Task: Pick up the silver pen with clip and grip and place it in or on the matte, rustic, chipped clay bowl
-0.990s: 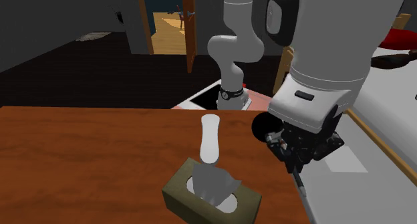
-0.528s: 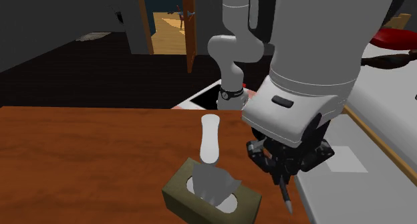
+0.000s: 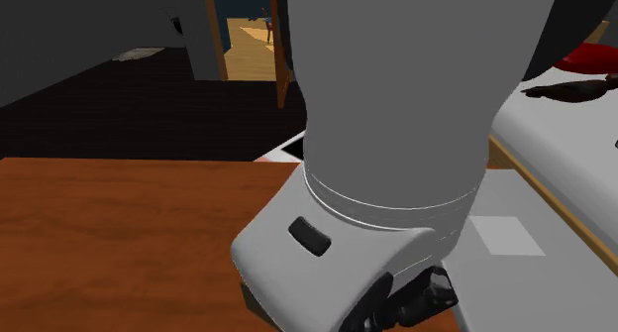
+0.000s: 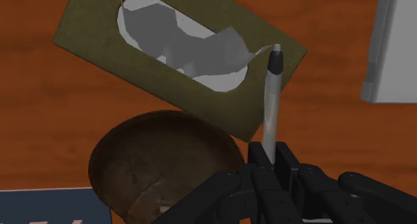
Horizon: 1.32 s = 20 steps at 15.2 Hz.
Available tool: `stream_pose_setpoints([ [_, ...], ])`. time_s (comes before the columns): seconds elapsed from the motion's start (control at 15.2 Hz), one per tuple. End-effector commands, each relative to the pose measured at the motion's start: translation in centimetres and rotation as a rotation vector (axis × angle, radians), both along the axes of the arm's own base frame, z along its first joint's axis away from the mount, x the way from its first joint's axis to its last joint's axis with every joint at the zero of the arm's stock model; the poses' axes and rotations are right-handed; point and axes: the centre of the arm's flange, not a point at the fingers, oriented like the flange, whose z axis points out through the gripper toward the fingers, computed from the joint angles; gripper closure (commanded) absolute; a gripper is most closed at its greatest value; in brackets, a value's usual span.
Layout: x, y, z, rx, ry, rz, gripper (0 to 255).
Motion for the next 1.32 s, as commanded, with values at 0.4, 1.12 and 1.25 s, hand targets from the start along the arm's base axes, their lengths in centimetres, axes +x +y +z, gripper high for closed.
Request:
stream_pose_setpoints([
  [0.4,7.4,-1.4,-0.7,0.0,0.0,0.0,255],
  [1.12,7.4,-1.4,-6.5,0.0,0.0,0.0,255],
  [1.25,7.4,-1.4,-7.6,0.0,0.0,0.0,255],
])
